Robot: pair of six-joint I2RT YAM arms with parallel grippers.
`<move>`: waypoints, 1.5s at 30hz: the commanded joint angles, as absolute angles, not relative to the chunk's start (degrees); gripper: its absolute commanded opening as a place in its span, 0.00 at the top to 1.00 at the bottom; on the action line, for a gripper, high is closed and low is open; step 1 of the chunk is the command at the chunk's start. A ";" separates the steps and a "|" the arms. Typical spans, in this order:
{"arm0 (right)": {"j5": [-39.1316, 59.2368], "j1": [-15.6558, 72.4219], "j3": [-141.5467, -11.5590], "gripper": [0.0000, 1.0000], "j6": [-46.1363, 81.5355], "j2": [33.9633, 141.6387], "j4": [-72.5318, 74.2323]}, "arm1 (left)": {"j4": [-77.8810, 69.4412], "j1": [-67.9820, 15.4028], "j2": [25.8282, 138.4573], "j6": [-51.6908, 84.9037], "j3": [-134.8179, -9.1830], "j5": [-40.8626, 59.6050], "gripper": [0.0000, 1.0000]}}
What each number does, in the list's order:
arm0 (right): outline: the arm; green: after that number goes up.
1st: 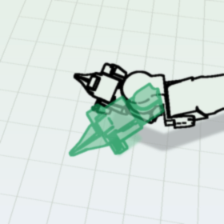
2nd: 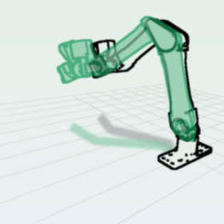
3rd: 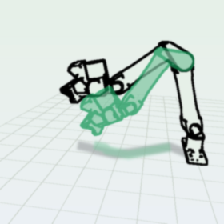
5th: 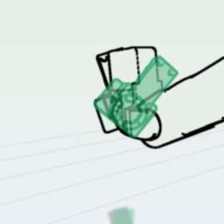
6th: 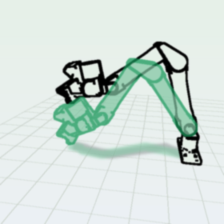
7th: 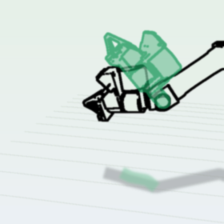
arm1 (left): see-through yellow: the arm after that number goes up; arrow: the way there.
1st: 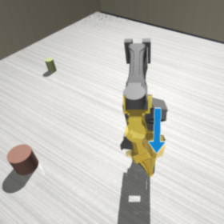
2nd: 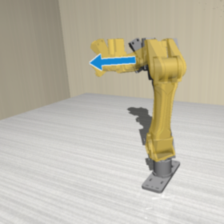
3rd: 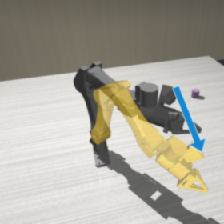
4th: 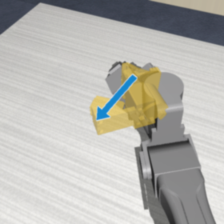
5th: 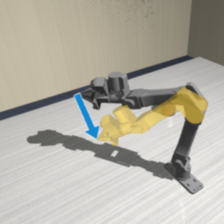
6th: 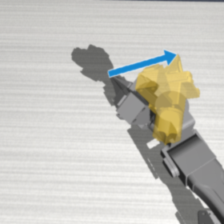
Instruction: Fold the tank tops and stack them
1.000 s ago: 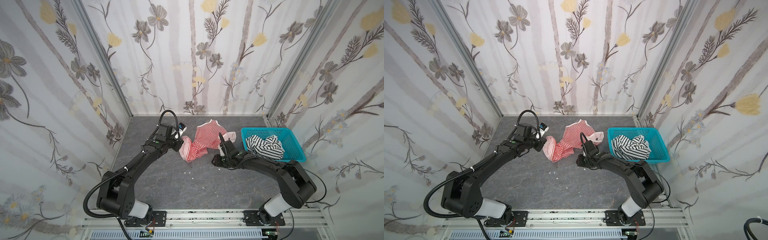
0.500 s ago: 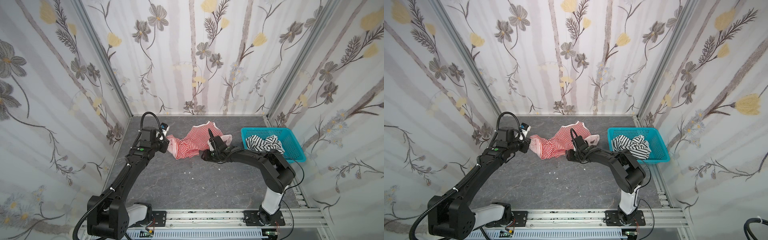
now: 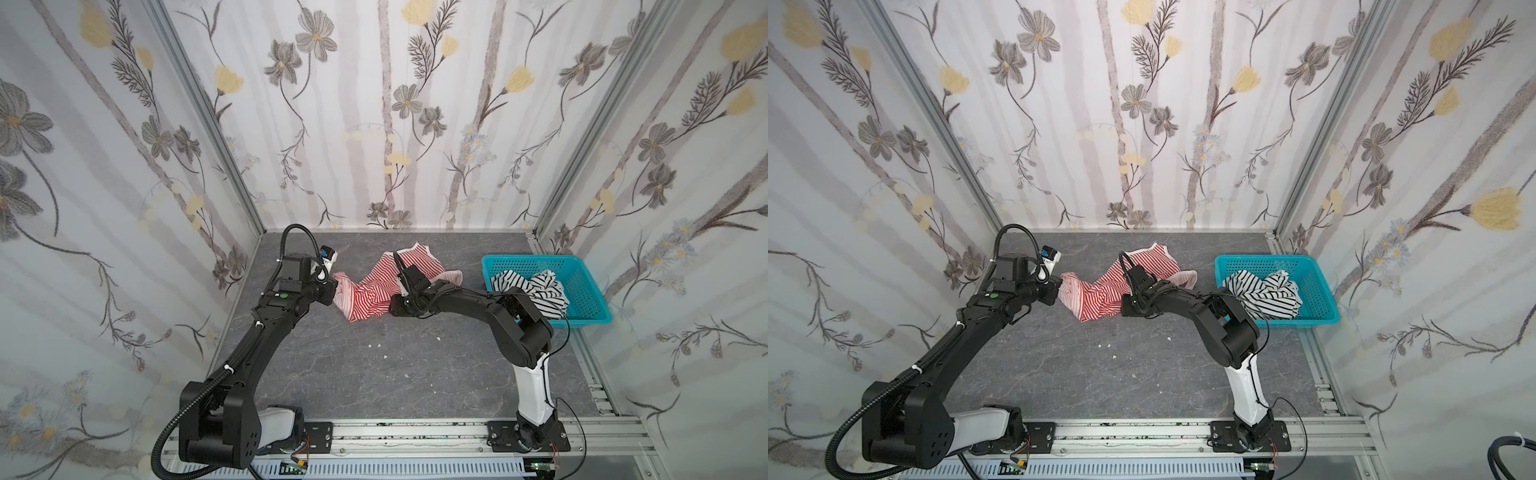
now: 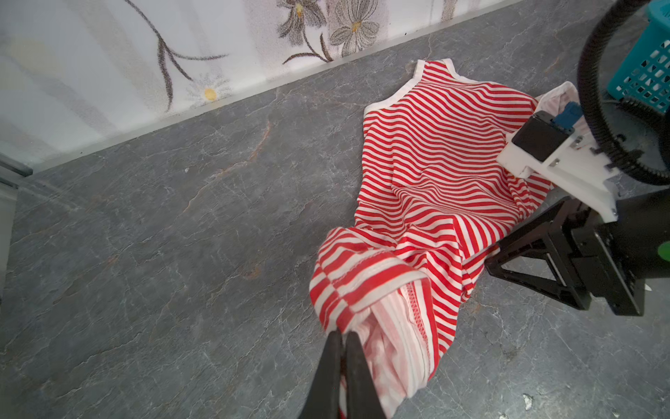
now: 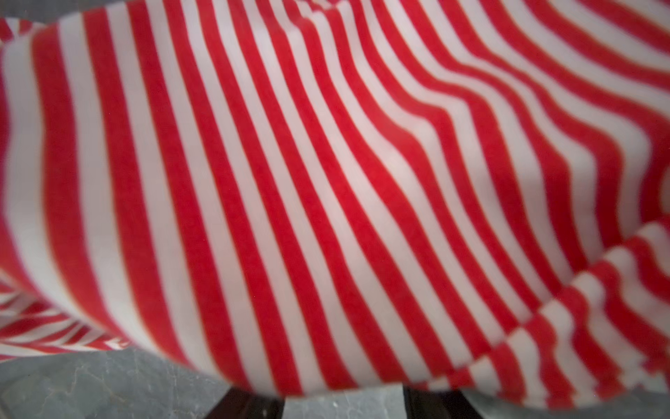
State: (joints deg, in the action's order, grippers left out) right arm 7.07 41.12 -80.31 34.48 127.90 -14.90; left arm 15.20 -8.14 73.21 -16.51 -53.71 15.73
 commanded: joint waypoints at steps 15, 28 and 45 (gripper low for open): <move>8.17 41.92 -78.48 1.00 30.44 125.17 -9.35 | 12.87 -6.53 77.38 -14.68 -56.80 19.54 1.00; 7.91 41.93 -76.29 0.56 30.19 122.41 -10.37 | 12.62 -5.32 79.00 -13.91 -58.68 20.83 1.00; 9.41 40.87 -82.75 0.88 31.84 129.99 -8.16 | 12.40 -5.02 78.93 -13.62 -58.14 21.71 1.00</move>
State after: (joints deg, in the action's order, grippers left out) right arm 7.60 40.66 -83.02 31.05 130.78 -10.31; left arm 13.91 -5.13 78.91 -13.61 -58.00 21.23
